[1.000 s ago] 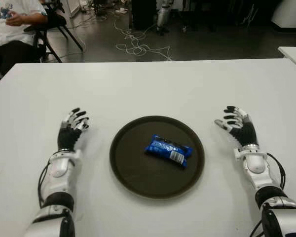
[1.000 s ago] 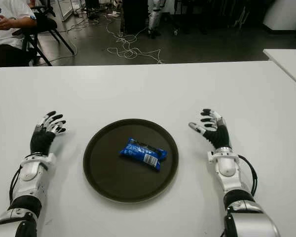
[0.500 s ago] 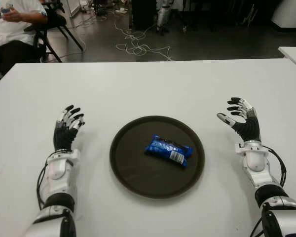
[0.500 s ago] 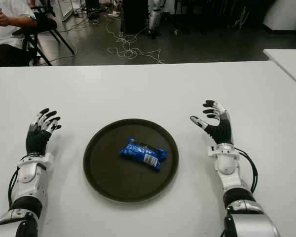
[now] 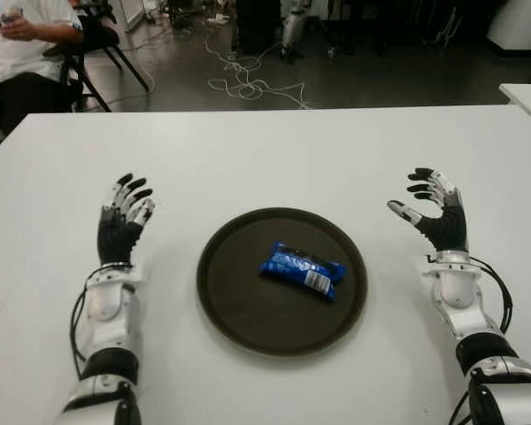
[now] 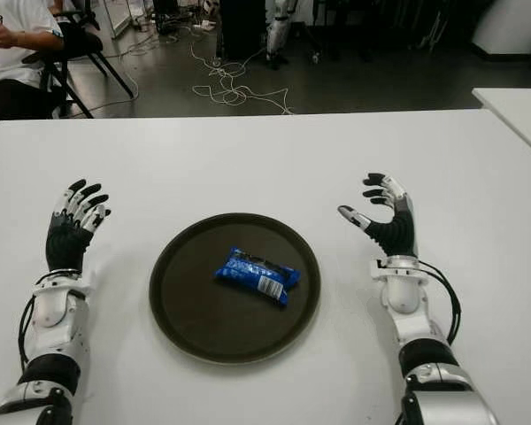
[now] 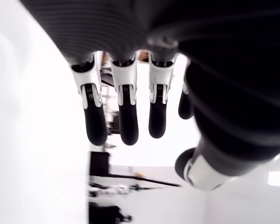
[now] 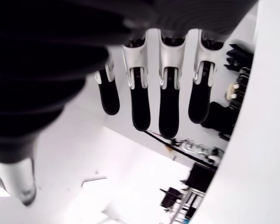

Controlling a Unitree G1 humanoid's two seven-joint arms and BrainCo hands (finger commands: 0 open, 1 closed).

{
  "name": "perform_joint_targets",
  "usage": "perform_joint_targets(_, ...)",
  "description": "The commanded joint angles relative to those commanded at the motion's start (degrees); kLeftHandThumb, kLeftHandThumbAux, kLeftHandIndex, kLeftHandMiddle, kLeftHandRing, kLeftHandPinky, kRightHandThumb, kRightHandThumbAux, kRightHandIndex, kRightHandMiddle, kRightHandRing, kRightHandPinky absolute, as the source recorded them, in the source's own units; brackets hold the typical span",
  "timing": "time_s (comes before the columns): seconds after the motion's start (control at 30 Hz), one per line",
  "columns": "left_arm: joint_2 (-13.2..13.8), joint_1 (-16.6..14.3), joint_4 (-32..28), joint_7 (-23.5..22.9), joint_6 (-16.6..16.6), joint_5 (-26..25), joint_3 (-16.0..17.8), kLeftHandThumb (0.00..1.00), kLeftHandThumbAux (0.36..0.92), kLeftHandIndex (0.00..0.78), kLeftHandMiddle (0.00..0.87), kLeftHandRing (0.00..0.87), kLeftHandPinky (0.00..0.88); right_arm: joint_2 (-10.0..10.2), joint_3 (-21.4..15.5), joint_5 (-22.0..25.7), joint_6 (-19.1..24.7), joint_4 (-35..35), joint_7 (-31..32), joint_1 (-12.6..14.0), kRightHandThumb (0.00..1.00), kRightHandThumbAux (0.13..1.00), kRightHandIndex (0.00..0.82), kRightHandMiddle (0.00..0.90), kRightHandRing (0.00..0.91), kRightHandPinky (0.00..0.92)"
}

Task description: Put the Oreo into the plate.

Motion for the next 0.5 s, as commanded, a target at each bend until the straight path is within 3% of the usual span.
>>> perform_joint_targets(0.17, 1.0, -2.6, 3.8, 0.3, 1.2, 0.7, 0.0, 0.138, 0.746, 0.195, 0.247, 0.241, 0.287, 0.8, 0.6, -0.1, 0.3, 1.5, -0.2, 0.0, 0.03, 0.583, 0.289, 0.343, 0.355, 0.346)
perform_joint_targets(0.5, 1.1, -1.8, 4.0, 0.1, 0.9, 1.0, -0.5, 0.139, 0.745, 0.202, 0.251, 0.239, 0.288, 0.8, 0.8, 0.0, 1.0, 2.1, 0.3, -0.2, 0.005, 0.551, 0.278, 0.338, 0.354, 0.347)
